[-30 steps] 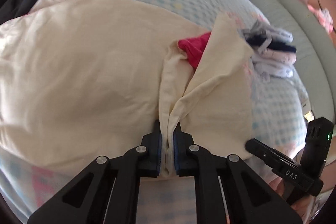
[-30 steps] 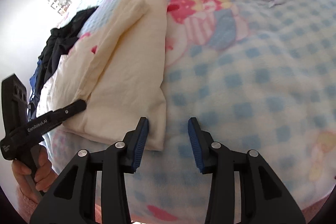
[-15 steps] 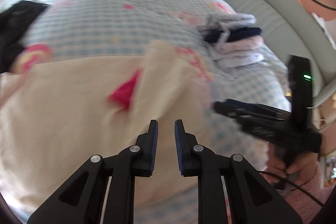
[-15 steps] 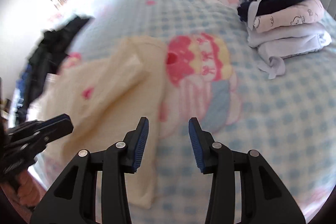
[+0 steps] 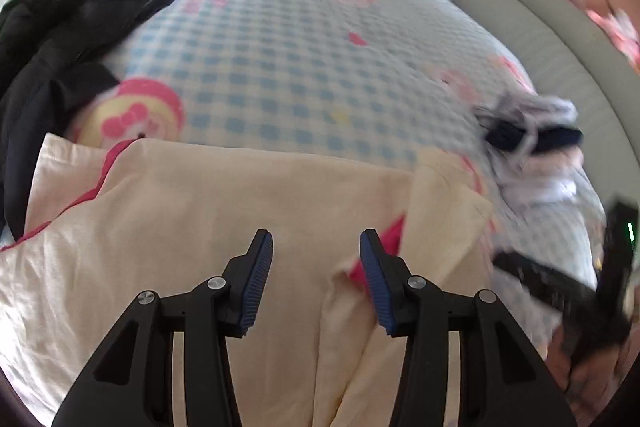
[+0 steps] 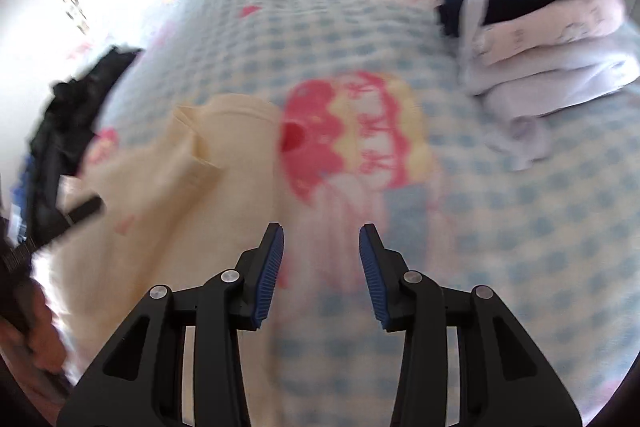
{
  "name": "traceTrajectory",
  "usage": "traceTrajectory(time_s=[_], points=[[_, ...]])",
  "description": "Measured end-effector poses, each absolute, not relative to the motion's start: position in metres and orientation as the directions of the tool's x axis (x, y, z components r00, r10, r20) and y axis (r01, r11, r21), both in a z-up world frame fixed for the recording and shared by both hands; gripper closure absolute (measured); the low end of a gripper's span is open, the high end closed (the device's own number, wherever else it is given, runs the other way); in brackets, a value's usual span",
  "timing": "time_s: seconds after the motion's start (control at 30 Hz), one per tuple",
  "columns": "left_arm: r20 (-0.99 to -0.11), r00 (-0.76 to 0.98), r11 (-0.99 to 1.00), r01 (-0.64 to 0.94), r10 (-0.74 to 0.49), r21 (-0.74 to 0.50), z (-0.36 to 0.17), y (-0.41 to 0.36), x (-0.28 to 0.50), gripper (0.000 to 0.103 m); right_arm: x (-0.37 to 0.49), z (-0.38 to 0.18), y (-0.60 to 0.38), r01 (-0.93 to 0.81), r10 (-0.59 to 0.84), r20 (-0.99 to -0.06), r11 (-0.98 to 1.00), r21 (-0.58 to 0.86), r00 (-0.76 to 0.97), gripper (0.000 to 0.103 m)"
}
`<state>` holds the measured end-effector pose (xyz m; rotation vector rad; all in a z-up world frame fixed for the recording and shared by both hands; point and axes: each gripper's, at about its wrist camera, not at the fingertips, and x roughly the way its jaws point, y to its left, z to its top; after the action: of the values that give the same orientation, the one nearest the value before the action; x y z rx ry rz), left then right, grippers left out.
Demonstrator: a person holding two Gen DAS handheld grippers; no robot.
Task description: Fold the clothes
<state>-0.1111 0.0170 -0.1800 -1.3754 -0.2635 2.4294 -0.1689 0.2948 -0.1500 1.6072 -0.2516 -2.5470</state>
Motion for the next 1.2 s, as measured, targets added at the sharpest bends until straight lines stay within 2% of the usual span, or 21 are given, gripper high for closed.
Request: traceTrajectory(time_s=[0.13, 0.2, 0.27, 0.3, 0.33, 0.4, 0.43, 0.53, 0.6, 0.67, 0.73, 0.8, 0.87, 0.93, 1.2], points=[[-0.756, -0.428, -0.863, -0.339, 0.496, -0.375, -0.177, 0.033, -0.096, 0.046, -0.171, -0.153, 0.289, 0.015, -0.185, -0.887, -0.980, 0.197, -0.423, 0.063], [-0.773, -0.401, -0.853, -0.401, 0.492, -0.335, -0.180, 0.055, -0.097, 0.046, -0.170, -0.155, 0.290, -0.005, -0.165, -0.892, -0.983, 0.184, -0.421, 0.063], [-0.790, -0.377, -0.852, -0.408, 0.484, -0.327, -0.188, 0.071, -0.106, 0.056, -0.168, -0.156, 0.291, -0.026, -0.145, -0.897, -0.985, 0.171, -0.419, 0.063], [-0.814, -0.375, -0.872, -0.389, 0.443, -0.295, -0.194, 0.078, -0.113, 0.077, -0.167, -0.157, 0.291, -0.036, -0.135, -0.899, -0.986, 0.164, -0.417, 0.063], [-0.831, -0.378, -0.890, -0.369, 0.408, -0.269, -0.196, 0.080, -0.116, 0.091, -0.167, -0.158, 0.291, -0.046, -0.124, -0.901, -0.986, 0.158, -0.416, 0.063], [-0.816, -0.387, -0.896, -0.295, 0.430, -0.332, -0.196, 0.064, -0.123, 0.095, -0.166, -0.159, 0.292, -0.054, -0.121, -0.903, -0.986, 0.157, -0.412, 0.063], [-0.806, -0.392, -0.894, -0.256, 0.444, -0.368, -0.195, 0.055, -0.127, 0.095, -0.166, -0.157, 0.292, -0.036, -0.145, -0.899, -0.984, 0.175, -0.413, 0.063], [-0.789, -0.481, -0.917, -0.096, 0.383, -0.387, -0.185, 0.009, -0.130, 0.095, -0.164, -0.149, 0.295, -0.006, -0.174, -0.887, -0.981, 0.196, -0.428, 0.063], [-0.792, -0.465, -0.888, 0.028, 0.396, -0.460, -0.192, -0.029, -0.137, 0.094, -0.163, -0.144, 0.297, 0.015, -0.194, -0.878, -0.978, 0.209, -0.438, 0.063], [-0.805, -0.455, -0.882, 0.084, 0.381, -0.464, -0.196, -0.052, -0.140, 0.090, -0.162, -0.139, 0.298, 0.036, -0.214, -0.869, -0.974, 0.222, -0.447, 0.060], [-0.802, -0.473, -0.890, 0.075, 0.364, -0.449, -0.190, -0.064, -0.138, 0.072, -0.161, -0.134, 0.300, 0.057, -0.234, -0.859, -0.970, 0.234, -0.455, 0.059], [-0.766, -0.485, -0.876, -0.001, 0.422, -0.482, -0.180, -0.057, -0.134, 0.064, -0.160, -0.129, 0.302, 0.078, -0.254, -0.849, -0.966, 0.247, -0.463, 0.059], [-0.768, -0.439, -0.873, -0.088, 0.467, -0.480, -0.177, -0.034, -0.133, 0.063, -0.159, -0.131, 0.301, 0.092, -0.270, -0.848, -0.962, 0.257, -0.456, 0.059], [-0.794, -0.406, -0.888, -0.126, 0.453, -0.442, -0.180, -0.011, -0.129, 0.063, -0.149, -0.134, 0.295, 0.102, -0.299, -0.845, -0.954, 0.283, -0.443, 0.059], [-0.803, -0.347, -0.870, -0.092, 0.484, -0.484, -0.196, -0.003, -0.061, 0.063, -0.085, -0.167, 0.283, 0.101, -0.288, -0.888, -0.957, 0.270, -0.359, 0.059]])
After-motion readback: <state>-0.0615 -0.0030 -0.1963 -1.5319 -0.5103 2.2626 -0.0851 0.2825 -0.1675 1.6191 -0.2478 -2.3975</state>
